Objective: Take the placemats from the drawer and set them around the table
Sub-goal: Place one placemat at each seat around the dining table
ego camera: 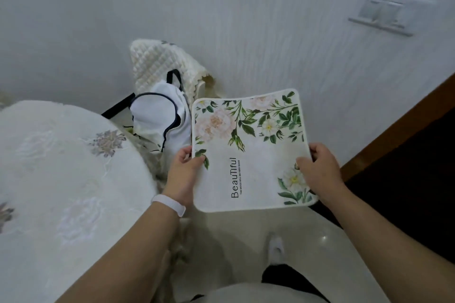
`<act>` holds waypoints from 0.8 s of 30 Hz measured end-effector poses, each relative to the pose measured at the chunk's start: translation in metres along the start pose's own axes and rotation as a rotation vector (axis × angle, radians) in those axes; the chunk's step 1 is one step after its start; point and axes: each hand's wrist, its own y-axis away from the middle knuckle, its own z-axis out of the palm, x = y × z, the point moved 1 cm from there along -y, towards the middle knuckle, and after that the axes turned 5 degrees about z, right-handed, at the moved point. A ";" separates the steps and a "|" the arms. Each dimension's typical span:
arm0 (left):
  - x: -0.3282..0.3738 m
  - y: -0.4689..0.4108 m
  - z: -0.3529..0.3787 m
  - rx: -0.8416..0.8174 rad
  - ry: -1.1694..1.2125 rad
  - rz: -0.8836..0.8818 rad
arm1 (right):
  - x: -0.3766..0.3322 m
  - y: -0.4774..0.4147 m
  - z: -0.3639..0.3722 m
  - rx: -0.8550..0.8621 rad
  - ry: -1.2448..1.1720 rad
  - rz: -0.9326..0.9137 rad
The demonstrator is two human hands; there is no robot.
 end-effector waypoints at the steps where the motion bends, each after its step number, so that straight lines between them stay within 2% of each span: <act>1: 0.001 -0.008 -0.003 0.023 0.001 -0.003 | -0.003 -0.013 0.008 -0.029 0.001 -0.007; 11: 0.028 -0.102 0.032 0.305 0.046 0.014 | -0.052 -0.176 0.071 -0.293 0.002 -0.059; 17: 0.062 -0.148 0.056 0.463 0.057 0.087 | -0.100 -0.257 0.100 -0.430 0.022 -0.112; 24: 0.073 -0.135 0.018 0.761 0.145 0.087 | -0.164 -0.259 0.180 -0.684 0.150 -0.349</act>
